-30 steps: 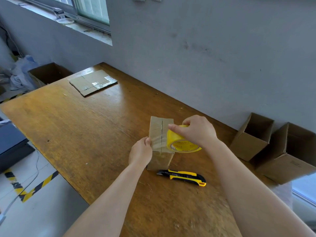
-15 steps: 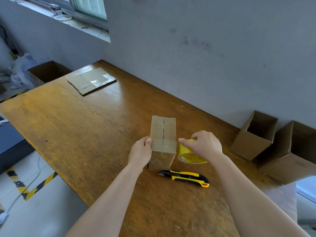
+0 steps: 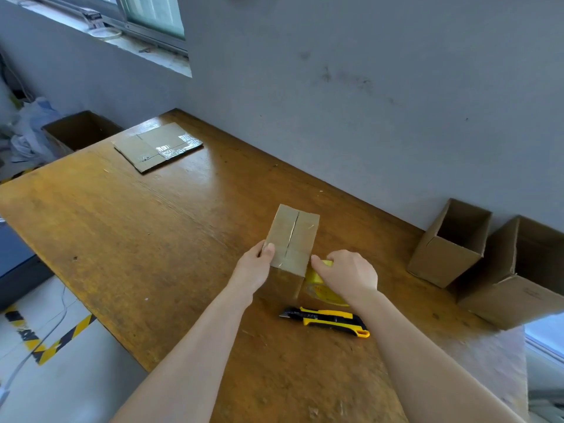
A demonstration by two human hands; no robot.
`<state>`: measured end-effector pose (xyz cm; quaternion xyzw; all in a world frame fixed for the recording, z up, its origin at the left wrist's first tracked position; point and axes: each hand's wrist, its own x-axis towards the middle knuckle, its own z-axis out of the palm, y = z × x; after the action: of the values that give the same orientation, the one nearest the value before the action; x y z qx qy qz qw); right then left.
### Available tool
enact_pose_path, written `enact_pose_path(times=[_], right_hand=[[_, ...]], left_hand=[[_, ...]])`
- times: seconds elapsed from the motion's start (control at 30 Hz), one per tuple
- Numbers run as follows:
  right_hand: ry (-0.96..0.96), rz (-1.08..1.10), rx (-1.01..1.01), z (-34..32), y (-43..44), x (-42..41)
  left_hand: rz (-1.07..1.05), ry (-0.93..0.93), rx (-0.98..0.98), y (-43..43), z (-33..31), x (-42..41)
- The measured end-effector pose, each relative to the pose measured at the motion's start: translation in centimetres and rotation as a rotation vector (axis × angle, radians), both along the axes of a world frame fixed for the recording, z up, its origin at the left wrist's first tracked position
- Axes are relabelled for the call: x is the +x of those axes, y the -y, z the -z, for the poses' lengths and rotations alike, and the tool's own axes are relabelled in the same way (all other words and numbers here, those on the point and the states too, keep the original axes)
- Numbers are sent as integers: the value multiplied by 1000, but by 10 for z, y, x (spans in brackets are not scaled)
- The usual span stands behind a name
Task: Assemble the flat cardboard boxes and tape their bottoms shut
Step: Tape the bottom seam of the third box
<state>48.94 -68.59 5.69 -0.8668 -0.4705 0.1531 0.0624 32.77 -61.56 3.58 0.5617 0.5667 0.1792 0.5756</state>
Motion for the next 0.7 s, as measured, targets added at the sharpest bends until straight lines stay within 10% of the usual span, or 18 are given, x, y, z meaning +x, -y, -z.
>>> enact_pose_path(times=[0.3,0.7], right_hand=[[-747,125,12,-5,-2,-24],[-608,-3,20,26,-10,-36]], left_hand=[[26,-628,727,2,7,6],[167,-467,643,-34,8,-3]])
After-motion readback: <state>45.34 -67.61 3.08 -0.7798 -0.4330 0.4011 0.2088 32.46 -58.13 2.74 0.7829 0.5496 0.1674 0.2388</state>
